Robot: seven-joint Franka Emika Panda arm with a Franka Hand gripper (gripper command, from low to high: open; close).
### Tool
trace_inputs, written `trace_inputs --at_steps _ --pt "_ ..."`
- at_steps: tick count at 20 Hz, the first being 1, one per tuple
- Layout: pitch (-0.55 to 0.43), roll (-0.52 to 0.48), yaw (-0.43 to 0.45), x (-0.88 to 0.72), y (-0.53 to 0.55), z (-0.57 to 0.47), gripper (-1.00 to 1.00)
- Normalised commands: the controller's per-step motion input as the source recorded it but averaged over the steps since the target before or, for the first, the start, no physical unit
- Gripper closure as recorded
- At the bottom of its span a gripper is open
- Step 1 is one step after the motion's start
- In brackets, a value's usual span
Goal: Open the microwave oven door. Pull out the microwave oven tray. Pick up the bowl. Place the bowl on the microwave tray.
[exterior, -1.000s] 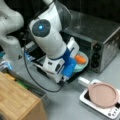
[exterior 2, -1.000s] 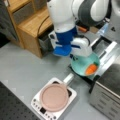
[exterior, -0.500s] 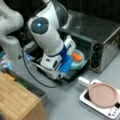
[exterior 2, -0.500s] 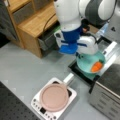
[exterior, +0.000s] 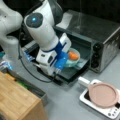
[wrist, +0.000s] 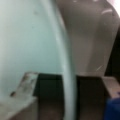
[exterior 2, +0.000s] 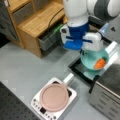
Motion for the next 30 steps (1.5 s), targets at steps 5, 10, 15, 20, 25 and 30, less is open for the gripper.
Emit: trace_inputs --at_steps 5,10,15,20,25,30 --pt "-0.228 0.078 -0.226 -0.21 0.25 -0.15 1.00" --pt "-0.233 0.141 -0.216 -0.21 0.25 -0.17 1.00" --pt "-0.223 0.172 -0.150 -0.26 0.21 -0.16 1.00" --pt "-0.214 0.193 -0.091 -0.31 0.19 -0.16 1.00" --pt "-0.187 0.176 -0.076 -0.34 0.19 -0.14 1.00" --pt "-0.205 0.171 -0.068 -0.31 0.25 -0.19 1.00"
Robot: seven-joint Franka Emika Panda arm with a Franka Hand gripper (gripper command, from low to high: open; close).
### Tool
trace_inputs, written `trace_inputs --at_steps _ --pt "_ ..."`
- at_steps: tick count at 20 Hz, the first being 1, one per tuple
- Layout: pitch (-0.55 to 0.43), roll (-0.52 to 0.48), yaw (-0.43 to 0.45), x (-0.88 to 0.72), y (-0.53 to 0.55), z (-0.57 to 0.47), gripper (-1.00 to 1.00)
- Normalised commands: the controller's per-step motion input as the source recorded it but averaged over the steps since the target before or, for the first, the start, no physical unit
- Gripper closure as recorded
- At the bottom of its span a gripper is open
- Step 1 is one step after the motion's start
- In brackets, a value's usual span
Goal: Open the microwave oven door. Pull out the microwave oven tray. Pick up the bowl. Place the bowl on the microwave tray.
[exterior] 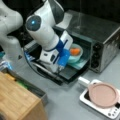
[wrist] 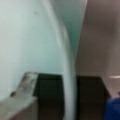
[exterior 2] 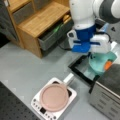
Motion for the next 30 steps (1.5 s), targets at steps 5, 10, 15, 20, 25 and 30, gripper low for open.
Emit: trace_inputs --at_steps 5,10,15,20,25,30 --pt "-0.215 0.155 -0.080 -0.26 0.31 -0.22 1.00" --pt "-0.204 0.090 -0.104 -0.21 0.26 -0.19 1.00" --pt "-0.179 0.022 -0.114 -0.21 0.15 -0.18 1.00" --pt "-0.102 -0.070 -0.104 -0.24 0.03 -0.07 1.00" --pt "-0.066 -0.131 -0.092 -0.17 0.03 -0.02 -1.00" --pt "-0.081 -0.116 -0.062 -0.09 0.03 -0.06 -1.00"
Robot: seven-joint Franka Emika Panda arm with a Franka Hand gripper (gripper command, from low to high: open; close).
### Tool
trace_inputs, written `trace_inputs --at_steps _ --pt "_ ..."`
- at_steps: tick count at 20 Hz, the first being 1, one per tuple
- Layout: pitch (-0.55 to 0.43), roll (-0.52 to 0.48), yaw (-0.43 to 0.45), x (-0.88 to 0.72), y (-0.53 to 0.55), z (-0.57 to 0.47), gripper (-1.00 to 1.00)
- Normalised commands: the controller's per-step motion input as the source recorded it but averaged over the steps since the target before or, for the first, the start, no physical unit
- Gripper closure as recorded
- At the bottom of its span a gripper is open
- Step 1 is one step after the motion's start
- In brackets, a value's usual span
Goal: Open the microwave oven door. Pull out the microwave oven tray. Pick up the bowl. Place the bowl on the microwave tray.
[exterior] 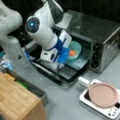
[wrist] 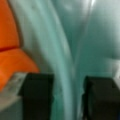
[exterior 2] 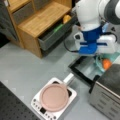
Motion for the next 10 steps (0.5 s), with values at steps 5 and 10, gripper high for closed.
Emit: trace_inputs --at_steps 5,10 --pt "-0.079 -0.093 -0.046 -0.08 0.04 -0.05 -1.00" --pt "-0.080 -0.100 -0.036 -0.04 0.02 -0.06 -1.00"
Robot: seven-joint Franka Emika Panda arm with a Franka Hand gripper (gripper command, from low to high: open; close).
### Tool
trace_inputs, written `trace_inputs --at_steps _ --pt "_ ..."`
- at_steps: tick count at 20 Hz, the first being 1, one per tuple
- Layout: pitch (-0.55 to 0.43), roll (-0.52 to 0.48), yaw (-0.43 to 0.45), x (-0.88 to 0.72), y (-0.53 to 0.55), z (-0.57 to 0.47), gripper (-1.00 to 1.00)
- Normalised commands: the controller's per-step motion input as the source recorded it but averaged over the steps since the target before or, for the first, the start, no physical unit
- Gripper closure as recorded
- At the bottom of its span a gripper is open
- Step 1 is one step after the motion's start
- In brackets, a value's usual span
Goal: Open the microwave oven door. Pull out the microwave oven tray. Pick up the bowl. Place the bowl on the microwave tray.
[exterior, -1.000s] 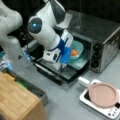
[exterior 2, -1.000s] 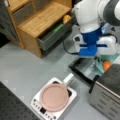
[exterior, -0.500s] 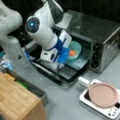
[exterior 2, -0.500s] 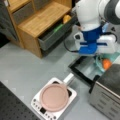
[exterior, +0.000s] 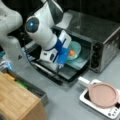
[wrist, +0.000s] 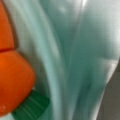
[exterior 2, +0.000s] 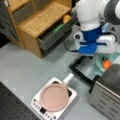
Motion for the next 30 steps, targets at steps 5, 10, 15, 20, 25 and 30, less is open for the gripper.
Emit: trace_inputs --at_steps 5,10,15,20,25,30 --pt "-0.075 -0.101 -0.024 -0.02 -0.02 -0.08 -1.00" --pt "-0.063 -0.086 -0.001 -0.02 -0.06 -0.03 -1.00" --pt "-0.047 -0.088 0.021 -0.02 -0.08 0.01 -1.00" --pt "-0.028 -0.099 0.054 -0.02 -0.09 0.06 -1.00" --pt "-0.004 -0.120 0.071 0.00 -0.10 0.16 -1.00" --pt "0.094 -0.146 0.056 0.00 -0.03 0.32 -1.00"
